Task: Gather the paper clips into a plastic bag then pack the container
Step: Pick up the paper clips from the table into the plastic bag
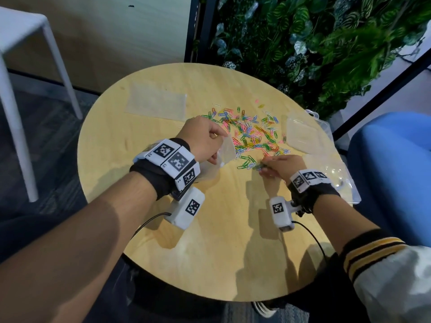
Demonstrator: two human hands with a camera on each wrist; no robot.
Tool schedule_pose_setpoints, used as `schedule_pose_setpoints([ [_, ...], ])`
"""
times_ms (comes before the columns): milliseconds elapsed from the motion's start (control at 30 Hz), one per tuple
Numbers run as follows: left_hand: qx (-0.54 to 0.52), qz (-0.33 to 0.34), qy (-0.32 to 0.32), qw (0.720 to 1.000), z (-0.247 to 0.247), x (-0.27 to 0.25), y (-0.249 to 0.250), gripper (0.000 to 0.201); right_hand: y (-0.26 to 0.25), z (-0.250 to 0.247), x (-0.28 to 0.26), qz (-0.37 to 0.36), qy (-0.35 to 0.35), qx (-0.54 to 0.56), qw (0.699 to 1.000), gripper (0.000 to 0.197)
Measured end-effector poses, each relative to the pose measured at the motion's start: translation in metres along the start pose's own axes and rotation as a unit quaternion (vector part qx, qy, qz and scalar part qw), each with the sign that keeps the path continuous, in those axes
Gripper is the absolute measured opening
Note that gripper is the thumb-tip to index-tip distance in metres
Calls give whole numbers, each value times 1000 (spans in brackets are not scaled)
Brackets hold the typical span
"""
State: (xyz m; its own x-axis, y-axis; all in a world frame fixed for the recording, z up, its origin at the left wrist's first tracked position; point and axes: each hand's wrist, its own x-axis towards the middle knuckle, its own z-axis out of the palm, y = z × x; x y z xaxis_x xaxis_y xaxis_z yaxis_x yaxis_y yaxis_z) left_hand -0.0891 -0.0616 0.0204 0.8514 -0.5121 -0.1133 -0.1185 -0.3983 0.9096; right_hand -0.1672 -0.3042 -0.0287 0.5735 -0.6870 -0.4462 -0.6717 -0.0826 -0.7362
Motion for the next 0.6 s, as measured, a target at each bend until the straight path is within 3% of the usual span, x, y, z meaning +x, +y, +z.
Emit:
schedule_pose_setpoints([
  [100, 16, -22, -7, 1000, 3, -2, 1, 18, 4, -11, -5, 46, -35, 166, 984, 9],
  [267, 23, -69, 0, 997, 4, 0, -2, 20, -8, -27, -24, 16, -127, 278, 952, 23],
  [433, -8, -75, -11, 997, 12, 4, -4, 17, -36, -14, -63, -32, -235, 263, 935, 18],
  [600, -47, -52, -12, 997, 17, 4, 0, 19, -42, 20, -85, -59, -275, 199, 939, 20],
])
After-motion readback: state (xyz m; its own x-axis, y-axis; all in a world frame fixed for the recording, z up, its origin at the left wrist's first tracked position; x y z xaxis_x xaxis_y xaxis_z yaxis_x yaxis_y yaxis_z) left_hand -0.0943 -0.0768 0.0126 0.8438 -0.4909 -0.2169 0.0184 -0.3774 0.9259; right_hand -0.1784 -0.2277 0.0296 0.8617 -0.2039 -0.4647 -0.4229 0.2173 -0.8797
